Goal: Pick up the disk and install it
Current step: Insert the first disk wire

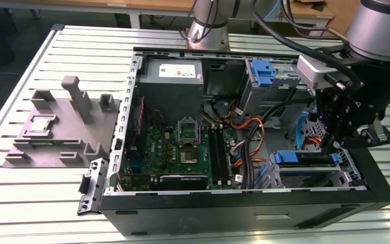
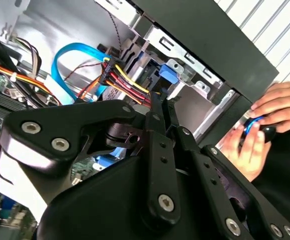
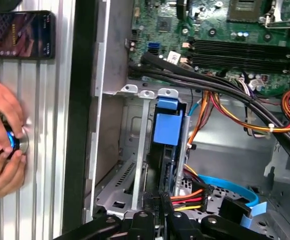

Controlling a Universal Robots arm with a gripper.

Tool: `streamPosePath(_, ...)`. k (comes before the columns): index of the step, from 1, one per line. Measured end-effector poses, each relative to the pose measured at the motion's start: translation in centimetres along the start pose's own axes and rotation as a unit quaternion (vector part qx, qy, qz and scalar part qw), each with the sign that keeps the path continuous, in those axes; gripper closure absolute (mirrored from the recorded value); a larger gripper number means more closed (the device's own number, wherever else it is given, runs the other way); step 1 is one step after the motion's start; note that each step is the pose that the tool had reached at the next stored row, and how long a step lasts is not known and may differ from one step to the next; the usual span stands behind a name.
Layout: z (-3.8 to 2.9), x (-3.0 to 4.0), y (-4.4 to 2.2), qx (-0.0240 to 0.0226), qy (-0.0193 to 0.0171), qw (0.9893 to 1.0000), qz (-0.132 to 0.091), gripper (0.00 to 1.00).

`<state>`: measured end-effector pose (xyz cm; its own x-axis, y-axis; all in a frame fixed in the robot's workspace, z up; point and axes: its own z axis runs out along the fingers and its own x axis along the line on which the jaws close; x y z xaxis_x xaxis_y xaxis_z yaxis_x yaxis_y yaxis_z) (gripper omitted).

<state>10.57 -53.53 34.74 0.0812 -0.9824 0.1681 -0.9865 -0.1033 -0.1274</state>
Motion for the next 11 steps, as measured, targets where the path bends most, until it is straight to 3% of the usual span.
streamPosePath(5, 0.03, 0.0, 0.01, -0.0025, -0.0068, 0.9998, 0.02, 0.83)
streamPosePath(10, 0.03, 0.0, 0.01, -0.0025, -0.0088, 0.9997, 0.021, 0.83)
streamPosePath(11, 0.05, 0.0, 0.01, -0.0023, -0.0129, 0.9997, 0.022, 0.83)
